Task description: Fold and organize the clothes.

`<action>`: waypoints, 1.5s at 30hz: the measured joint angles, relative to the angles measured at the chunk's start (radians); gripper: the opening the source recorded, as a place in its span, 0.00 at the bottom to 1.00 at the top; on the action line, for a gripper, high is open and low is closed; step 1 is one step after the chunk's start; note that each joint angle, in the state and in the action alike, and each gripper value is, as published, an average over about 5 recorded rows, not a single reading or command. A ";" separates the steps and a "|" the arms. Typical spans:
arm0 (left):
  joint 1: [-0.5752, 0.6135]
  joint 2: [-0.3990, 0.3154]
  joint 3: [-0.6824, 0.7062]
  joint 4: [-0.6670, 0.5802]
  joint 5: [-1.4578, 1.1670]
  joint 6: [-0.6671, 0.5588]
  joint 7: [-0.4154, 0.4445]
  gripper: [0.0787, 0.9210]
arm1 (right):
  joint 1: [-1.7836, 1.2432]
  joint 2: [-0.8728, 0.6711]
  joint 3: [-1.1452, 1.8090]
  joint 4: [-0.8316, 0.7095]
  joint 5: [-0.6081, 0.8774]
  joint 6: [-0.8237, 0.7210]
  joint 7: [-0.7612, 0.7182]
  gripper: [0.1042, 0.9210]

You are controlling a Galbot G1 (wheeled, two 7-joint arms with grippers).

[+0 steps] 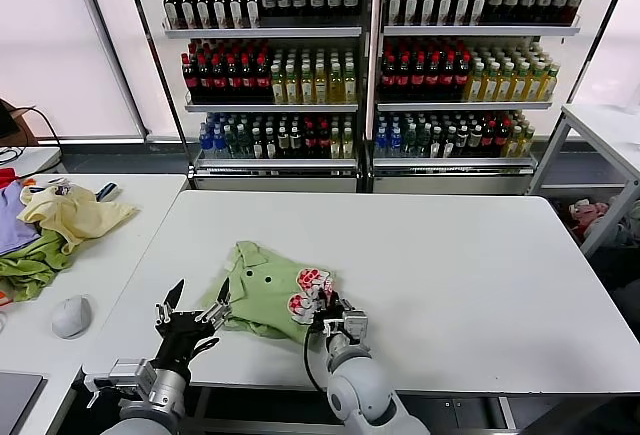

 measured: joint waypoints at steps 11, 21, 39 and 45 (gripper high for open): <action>0.011 0.009 0.007 -0.007 0.002 0.000 0.000 0.88 | 0.151 -0.139 0.073 -0.075 -0.031 -0.044 -0.138 0.02; 0.002 0.012 0.028 -0.003 0.010 0.003 0.003 0.88 | 0.272 -0.329 0.142 -0.195 -0.113 -0.021 -0.355 0.03; -0.039 0.010 0.062 0.033 0.033 0.003 0.019 0.88 | 0.125 -0.430 0.352 -0.086 -0.155 0.157 -0.426 0.64; -0.053 0.014 0.067 0.043 0.043 0.000 0.025 0.88 | -0.047 -0.414 0.469 0.072 -0.135 0.196 -0.440 0.83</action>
